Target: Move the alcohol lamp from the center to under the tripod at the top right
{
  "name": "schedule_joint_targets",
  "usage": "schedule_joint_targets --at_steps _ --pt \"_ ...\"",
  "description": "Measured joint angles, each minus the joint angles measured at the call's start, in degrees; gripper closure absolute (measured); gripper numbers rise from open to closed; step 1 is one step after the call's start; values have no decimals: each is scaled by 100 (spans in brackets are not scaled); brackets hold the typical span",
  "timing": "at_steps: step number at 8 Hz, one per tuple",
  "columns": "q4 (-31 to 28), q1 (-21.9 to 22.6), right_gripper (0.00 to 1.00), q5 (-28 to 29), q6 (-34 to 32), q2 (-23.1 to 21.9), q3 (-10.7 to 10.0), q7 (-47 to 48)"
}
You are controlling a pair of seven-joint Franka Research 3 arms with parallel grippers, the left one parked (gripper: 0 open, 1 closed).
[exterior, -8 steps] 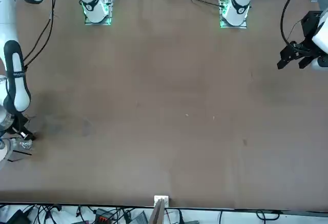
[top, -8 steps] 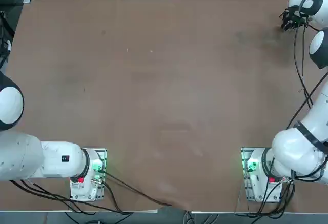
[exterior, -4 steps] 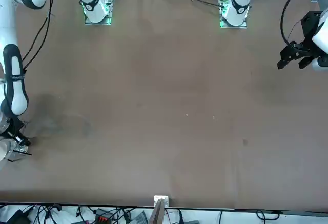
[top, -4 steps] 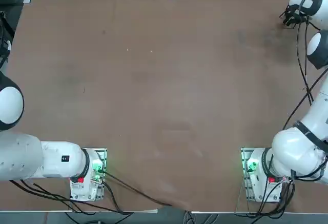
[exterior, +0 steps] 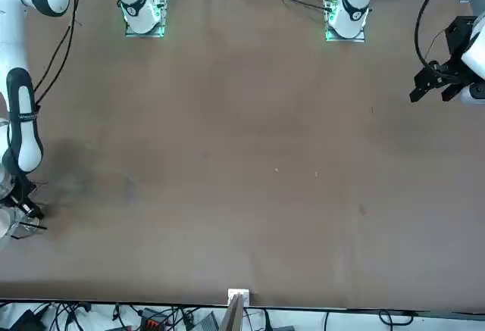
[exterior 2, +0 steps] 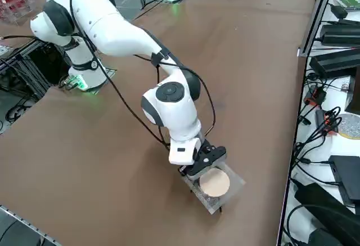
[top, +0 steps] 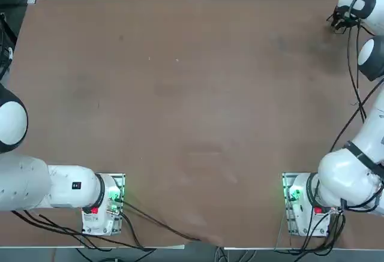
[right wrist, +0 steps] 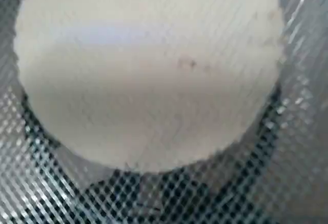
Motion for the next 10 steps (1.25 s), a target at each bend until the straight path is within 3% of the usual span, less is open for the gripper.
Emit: schedule_joint_targets --at_steps 3,4,7,10 --pt "-12 85 12 -24 -1411 -470 32 -1" --pt "-24 144 1 -30 -2096 -800 57 -7" --pt "-57 659 0 -33 -3878 -1971 96 -3" --pt "-59 1175 0 -19 -4566 -2904 158 1"
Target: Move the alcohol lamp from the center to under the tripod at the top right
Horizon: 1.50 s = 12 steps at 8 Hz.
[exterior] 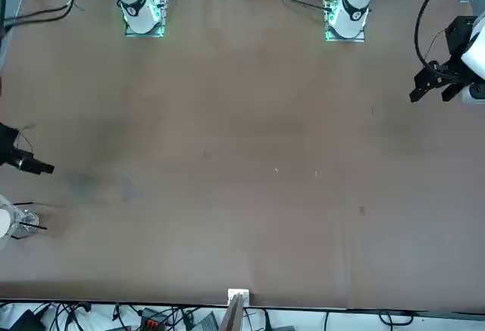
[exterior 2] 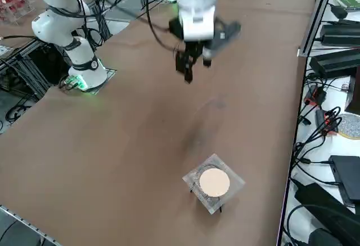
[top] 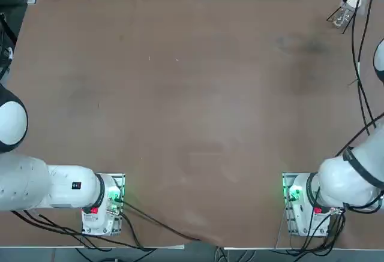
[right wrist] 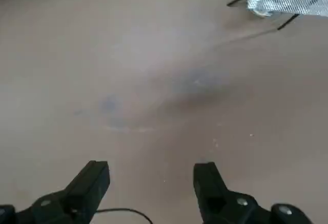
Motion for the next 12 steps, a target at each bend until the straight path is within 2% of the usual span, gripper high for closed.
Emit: schedule_joint_targets --at_steps 2,4,6,8,12 --pt "157 371 0 -4 -240 -271 157 9" --pt "419 666 0 -9 -461 -517 195 14" --pt "402 784 0 -85 -940 -891 196 13" --pt "16 850 0 -189 -1042 -1299 197 -91" --pt "-1222 1194 0 -248 -894 -2355 192 -185"
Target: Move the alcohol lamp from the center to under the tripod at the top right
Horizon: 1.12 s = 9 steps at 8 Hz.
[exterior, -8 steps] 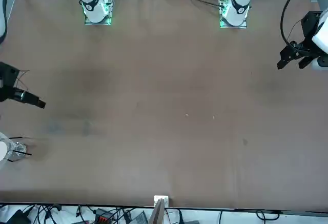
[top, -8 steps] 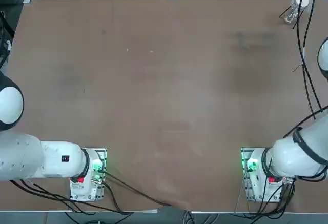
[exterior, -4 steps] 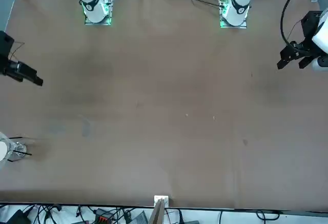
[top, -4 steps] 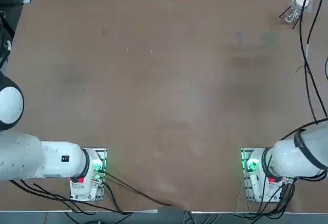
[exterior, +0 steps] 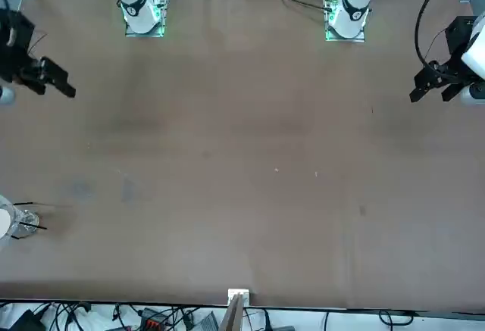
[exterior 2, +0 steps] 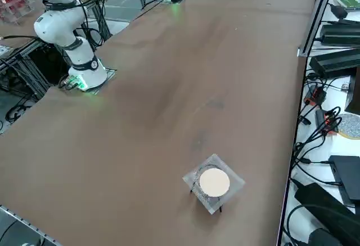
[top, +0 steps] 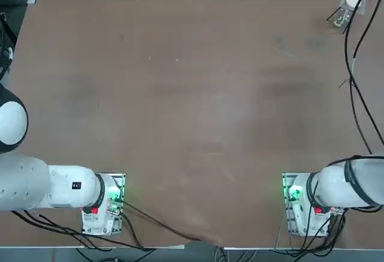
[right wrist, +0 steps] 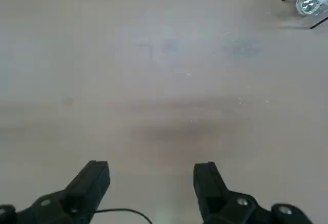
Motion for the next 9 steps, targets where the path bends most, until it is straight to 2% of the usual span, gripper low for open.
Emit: schedule_joint_targets --at_steps 4,6,9 --pt "-720 103 0 -282 410 -557 -55 -53" --pt "-807 116 0 -287 435 -634 -190 -114" --pt "-807 118 0 -287 434 -641 -222 -116"
